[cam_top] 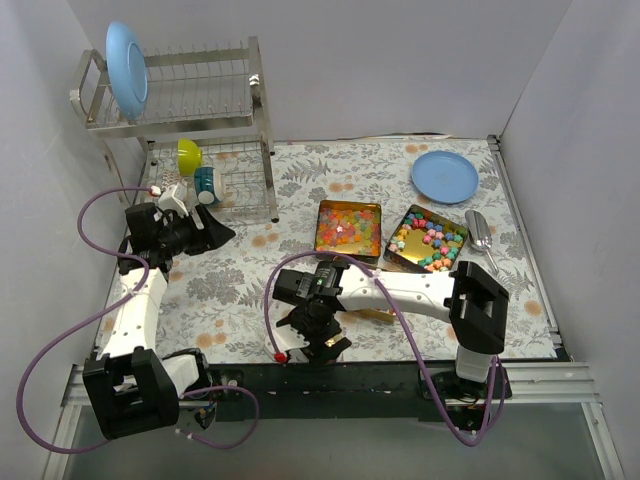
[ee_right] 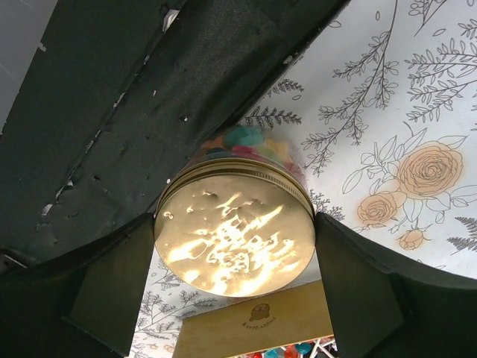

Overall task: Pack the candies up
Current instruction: Close the bottle lid on the packing bottle.

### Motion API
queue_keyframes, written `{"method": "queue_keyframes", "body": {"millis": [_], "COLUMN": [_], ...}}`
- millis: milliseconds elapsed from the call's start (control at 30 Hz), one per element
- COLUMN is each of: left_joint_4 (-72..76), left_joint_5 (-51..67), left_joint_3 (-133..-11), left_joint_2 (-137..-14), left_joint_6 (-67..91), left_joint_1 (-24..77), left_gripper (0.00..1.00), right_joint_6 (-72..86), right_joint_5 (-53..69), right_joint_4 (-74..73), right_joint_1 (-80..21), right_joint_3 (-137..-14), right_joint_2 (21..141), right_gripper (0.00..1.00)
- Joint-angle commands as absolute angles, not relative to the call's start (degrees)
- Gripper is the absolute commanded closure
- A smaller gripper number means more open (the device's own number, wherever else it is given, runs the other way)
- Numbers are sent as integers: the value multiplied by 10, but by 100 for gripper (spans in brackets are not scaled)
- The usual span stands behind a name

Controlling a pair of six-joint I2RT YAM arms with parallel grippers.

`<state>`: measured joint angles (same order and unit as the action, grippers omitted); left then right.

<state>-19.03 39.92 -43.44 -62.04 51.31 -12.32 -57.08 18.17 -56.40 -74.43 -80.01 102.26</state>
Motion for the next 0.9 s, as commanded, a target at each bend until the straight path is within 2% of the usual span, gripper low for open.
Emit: {"method": "queue_keyframes", "body": {"millis": [0,167,333,600,867], "left_joint_4": [-180,-179,-179,-181,-180], "left_joint_5": [414,416,418,436,452], "left_joint_3": [-427,-425,-422,-429,-433], "left_joint_2": [-607,-606,-600,-604,-611], "left_joint_6": [517,517,516,515,516], "left_joint_1": [-128,-128,-127,-128,-128], "left_gripper": [31,31,31,31,31], "right_joint_6": [-558,-544,-506,-459,-475], "right_joint_5": [178,136,111,131,199], "right_joint_4": [-554,-522,-496,-482,-525], "right_joint_1": [-754,-767,-769,-768,-768], "right_joint_3": [-787,-756,-732,-739,-791], "right_joint_2": [1001,998,969,929,945], "right_gripper": [18,16,2,2,2]}}
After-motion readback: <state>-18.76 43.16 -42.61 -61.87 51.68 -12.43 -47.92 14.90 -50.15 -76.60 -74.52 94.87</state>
